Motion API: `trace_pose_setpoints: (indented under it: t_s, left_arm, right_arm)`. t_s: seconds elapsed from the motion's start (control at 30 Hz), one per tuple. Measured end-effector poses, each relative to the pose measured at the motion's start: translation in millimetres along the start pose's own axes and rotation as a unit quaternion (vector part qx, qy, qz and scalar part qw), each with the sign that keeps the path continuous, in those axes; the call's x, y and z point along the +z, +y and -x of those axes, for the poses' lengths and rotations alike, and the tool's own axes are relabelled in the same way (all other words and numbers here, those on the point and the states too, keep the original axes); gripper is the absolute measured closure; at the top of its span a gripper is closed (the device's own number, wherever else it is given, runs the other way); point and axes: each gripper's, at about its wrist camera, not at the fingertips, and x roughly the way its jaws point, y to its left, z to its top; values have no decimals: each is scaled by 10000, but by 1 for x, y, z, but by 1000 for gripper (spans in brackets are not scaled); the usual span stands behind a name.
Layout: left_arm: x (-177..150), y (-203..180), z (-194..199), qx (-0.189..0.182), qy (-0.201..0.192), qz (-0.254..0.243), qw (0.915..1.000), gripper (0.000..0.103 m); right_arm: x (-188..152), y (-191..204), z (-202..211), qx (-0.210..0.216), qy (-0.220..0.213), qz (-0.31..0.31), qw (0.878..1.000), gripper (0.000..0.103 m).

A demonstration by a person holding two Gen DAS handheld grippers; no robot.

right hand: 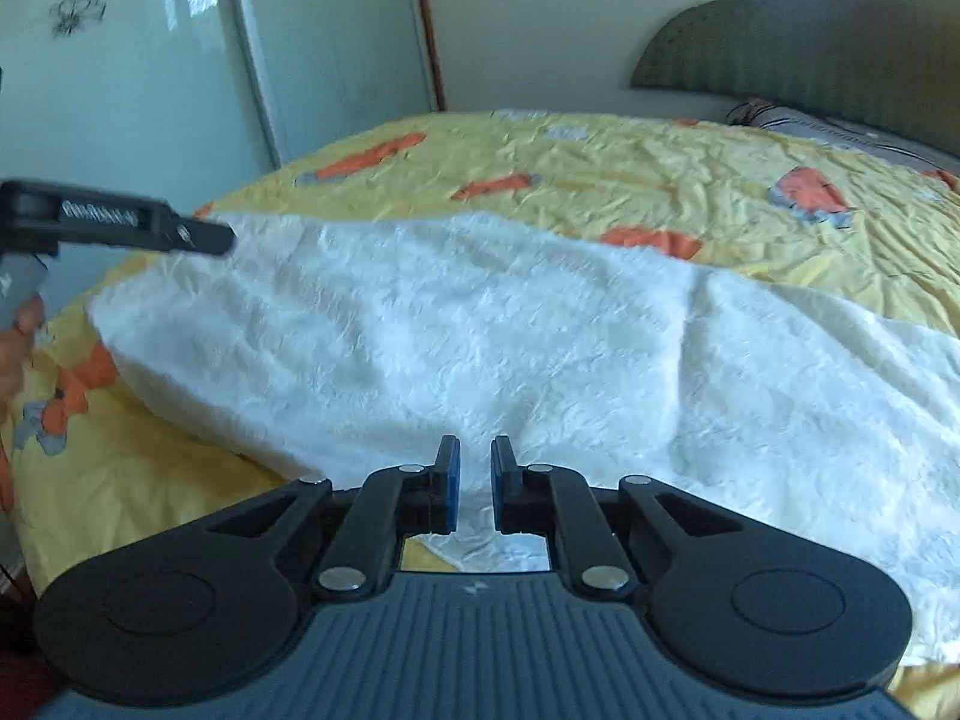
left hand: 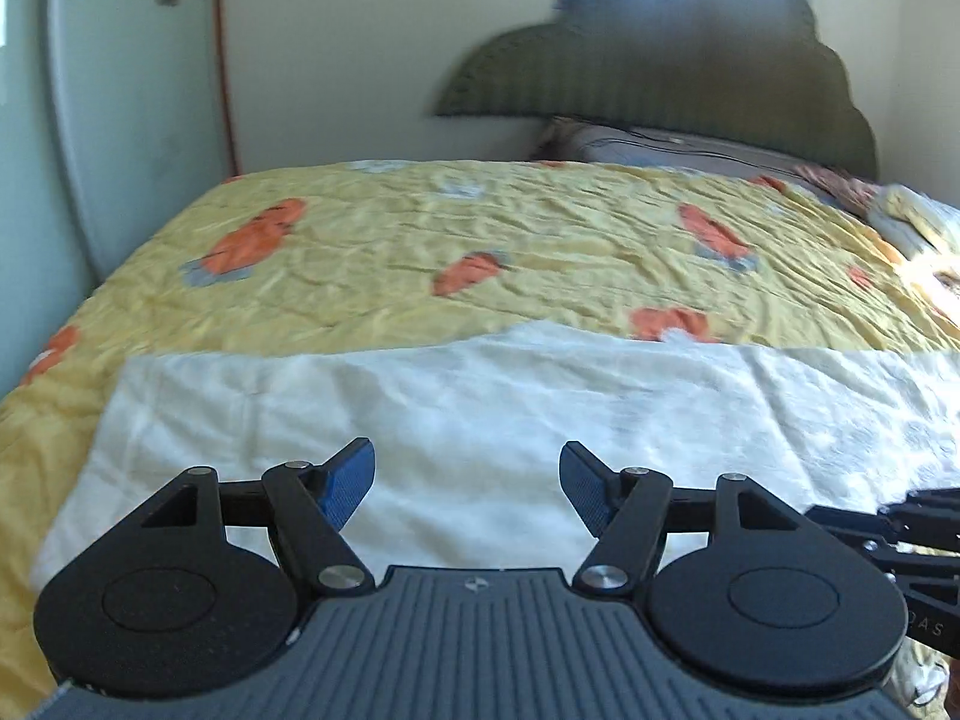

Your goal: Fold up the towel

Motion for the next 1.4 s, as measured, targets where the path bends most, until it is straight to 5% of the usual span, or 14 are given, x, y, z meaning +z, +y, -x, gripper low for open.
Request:
trace_pose_setpoints:
  t_s: [0.13, 0.27, 0.33, 0.43, 0.53, 0.6, 0.7, 0.97, 1.0, 1.07, 1.13, 1.27, 1.33, 1.4]
  left_arm:
    - [-12, -64, -25, -391, -165, -934, 9947, 13]
    - [-29, -104, -49, -239, 280, -1546, 9873, 25]
    - [-27, -110, -43, -606, 198, -1465, 9872, 24]
    - [-17, -123, -32, -823, -187, -1541, 9844, 17]
    - [-18, -138, -36, -669, -324, -1779, 9812, 10]
    - [-24, -145, -49, -797, 17, -1915, 9782, 12]
    - [-37, -148, -62, -1070, 519, -1889, 9748, 14]
    - [-26, -141, -62, -1217, 442, -1550, 9794, 14]
    - [-22, -141, -62, -1290, 461, -1476, 9795, 14]
    - [-15, -139, -64, -1413, 523, -1301, 9800, 13]
    - [-8, -135, -67, -1574, 611, -1038, 9802, 13]
    - [5, -115, -81, -1867, 866, -154, 9785, 13]
    - [12, -96, -89, -2056, 966, 585, 9721, 13]
    - [15, -75, -96, -2379, 1066, 1424, 9549, 13]
  right_arm:
    - [-10, -32, 3, -335, 464, -215, 9981, 55]
    - [-25, -79, 61, -770, -358, -1138, 9899, 53]
    - [-38, -116, 93, -1354, -753, -2056, 9663, 47]
    - [-71, -174, 137, -2077, -1228, -3467, 9064, 45]
    - [-102, -212, 156, -1748, -1495, -4528, 8614, 45]
    - [-118, -227, 156, -1548, -1628, -4911, 8417, 47]
    - [-121, -238, 155, -1479, -1954, -4963, 8329, 47]
    - [-113, -282, 145, -1692, -2534, -5148, 8014, 51]
    - [-112, -286, 143, -1745, -2484, -5210, 7978, 55]
    - [-112, -291, 139, -1852, -2380, -5294, 7930, 83]
    - [-116, -293, 138, -1824, -2410, -5422, 7840, 85]
    - [-96, -278, 143, -2111, -2480, -4914, 8078, 87]
    - [-68, -256, 144, -2276, -2497, -4246, 8400, 89]
    - [-29, -215, 135, -2362, -2413, -3117, 8881, 89]
